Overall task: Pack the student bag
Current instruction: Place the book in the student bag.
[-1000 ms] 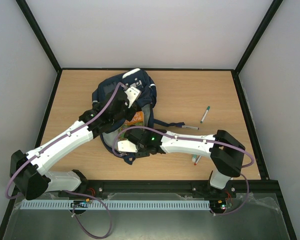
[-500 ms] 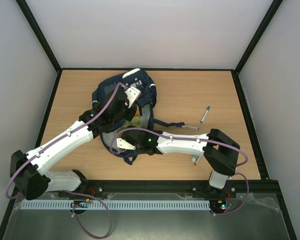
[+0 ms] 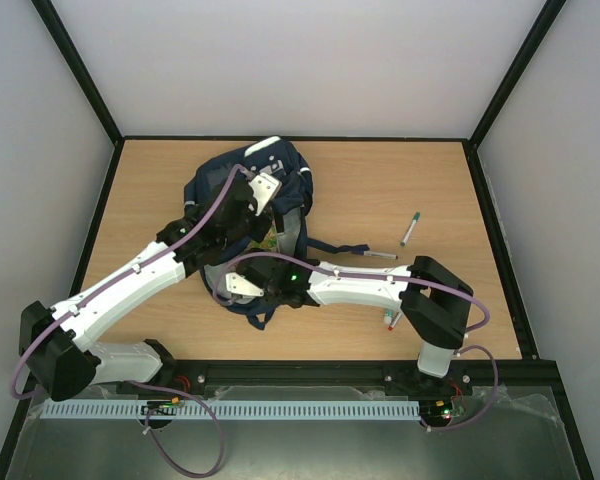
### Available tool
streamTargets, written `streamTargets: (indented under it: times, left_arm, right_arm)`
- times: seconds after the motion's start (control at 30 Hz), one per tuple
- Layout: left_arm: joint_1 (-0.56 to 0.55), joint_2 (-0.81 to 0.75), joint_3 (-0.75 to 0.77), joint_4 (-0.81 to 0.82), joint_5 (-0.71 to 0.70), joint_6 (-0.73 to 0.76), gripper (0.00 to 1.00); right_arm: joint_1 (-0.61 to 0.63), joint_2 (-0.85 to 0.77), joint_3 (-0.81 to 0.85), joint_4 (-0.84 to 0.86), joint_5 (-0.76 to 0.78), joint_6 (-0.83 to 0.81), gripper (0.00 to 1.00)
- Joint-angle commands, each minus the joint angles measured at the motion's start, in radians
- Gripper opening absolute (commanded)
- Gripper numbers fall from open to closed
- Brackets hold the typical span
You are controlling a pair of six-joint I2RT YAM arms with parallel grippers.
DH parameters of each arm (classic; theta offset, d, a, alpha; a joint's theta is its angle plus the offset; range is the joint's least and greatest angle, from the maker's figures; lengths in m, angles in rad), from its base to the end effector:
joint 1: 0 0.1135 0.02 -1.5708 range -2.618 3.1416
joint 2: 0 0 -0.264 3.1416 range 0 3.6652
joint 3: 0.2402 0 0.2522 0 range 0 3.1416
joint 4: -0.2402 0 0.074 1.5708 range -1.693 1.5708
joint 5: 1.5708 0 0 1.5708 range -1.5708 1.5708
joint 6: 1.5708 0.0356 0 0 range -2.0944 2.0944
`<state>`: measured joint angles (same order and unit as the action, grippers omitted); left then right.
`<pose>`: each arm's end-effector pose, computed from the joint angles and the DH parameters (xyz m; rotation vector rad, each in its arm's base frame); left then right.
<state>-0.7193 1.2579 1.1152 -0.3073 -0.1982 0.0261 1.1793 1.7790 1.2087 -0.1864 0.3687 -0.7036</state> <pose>0.2211 -0.1843 0.3419 0.6169 1.9231 -0.2412 0.1611 0.3566 0.2165 -1.7238 1.4803 -0.1804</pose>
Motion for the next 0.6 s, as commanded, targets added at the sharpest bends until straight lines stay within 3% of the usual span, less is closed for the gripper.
streamTargets:
  times: [0.0,0.57]
  left_arm:
    - [0.008,-0.057,0.015,0.116,-0.006,-0.013,0.04]
    - [0.008,-0.058,0.015,0.116,0.003,-0.015,0.04]
  right_arm:
    - [0.015,-0.005,0.053,-0.064,-0.066,-0.011,0.36]
    - [0.023,0.111,0.035,0.083,0.054,-0.106,0.43]
